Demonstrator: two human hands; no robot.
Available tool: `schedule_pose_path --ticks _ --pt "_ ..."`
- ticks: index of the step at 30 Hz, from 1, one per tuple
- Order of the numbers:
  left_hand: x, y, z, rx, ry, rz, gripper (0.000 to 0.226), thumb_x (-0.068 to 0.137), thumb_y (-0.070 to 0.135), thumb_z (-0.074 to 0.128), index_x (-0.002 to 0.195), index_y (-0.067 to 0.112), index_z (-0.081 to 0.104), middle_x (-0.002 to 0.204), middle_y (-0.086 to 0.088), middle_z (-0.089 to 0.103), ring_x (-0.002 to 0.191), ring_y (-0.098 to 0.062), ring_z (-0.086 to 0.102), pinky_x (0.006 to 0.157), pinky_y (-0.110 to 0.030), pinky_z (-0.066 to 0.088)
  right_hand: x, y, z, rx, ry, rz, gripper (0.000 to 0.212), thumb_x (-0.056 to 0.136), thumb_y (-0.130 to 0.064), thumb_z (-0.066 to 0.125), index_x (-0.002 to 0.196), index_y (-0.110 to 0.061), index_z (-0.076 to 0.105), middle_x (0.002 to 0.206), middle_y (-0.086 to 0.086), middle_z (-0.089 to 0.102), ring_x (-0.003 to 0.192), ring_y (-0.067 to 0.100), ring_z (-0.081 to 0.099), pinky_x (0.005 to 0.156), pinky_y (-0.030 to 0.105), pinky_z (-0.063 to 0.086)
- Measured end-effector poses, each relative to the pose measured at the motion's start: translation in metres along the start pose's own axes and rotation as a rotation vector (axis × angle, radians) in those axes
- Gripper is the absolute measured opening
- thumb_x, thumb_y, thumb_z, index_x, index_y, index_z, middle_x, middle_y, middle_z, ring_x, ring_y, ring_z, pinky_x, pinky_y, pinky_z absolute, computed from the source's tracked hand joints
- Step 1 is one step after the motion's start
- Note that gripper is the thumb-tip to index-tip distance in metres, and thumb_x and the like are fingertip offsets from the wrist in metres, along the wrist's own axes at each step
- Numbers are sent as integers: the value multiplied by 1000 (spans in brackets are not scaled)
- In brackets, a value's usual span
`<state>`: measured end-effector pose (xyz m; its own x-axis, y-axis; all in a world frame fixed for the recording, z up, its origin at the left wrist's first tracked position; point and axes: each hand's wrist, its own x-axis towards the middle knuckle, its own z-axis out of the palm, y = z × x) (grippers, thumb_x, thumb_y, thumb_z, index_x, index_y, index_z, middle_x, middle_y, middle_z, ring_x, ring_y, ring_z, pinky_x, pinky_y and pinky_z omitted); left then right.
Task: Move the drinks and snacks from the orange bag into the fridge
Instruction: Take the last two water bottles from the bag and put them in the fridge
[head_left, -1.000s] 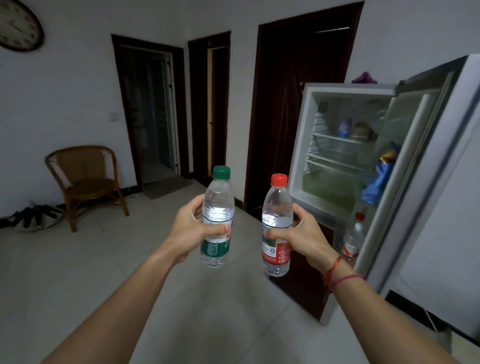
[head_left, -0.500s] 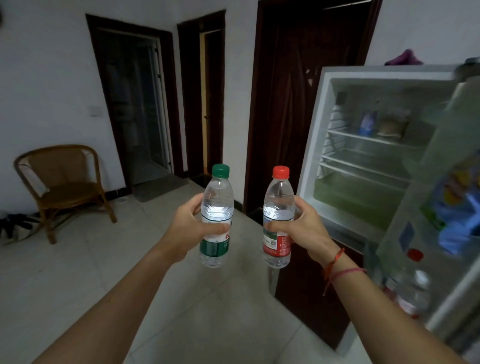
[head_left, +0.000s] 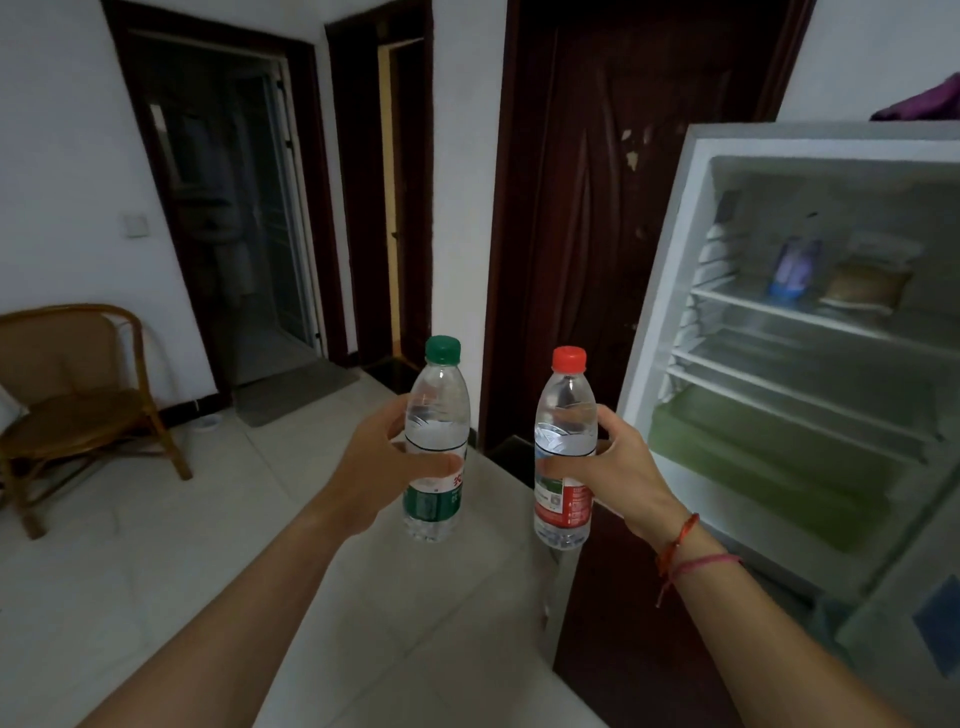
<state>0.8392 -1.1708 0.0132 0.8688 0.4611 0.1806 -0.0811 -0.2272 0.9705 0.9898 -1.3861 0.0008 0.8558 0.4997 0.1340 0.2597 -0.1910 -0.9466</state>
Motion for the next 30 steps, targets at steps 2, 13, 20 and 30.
schedule_pose_path --ticks 2,13,20,30 --pt "27 -7 2 -4 -8 -9 54 70 0 82 108 32 62 98 15 73 88 2 69 61 -12 53 23 6 -1 5 0 16 66 58 -15 93 115 -29 65 101 -1 77 89 20 76 84 50 61" --pt "189 -49 12 -71 -196 27 56 68 -6 81 115 21 65 102 3 75 92 -10 71 70 -20 57 138 30 4 25 158 82 59 62 -4 89 112 -27 67 95 -1 78 83 17 76 75 35 60" --pt "295 -68 36 -114 -404 57 53 67 -11 79 111 16 66 99 -4 76 91 -17 73 74 -25 57 188 37 -5 -8 369 154 54 65 4 87 107 -22 66 86 -2 77 76 15 76 64 23 57" --pt "359 -74 145 -205 -729 35 59 66 -14 79 111 21 65 102 0 75 93 -15 72 78 -28 55 178 63 -65 -104 699 269 62 63 -5 90 116 -24 64 99 -1 76 88 16 75 80 34 60"
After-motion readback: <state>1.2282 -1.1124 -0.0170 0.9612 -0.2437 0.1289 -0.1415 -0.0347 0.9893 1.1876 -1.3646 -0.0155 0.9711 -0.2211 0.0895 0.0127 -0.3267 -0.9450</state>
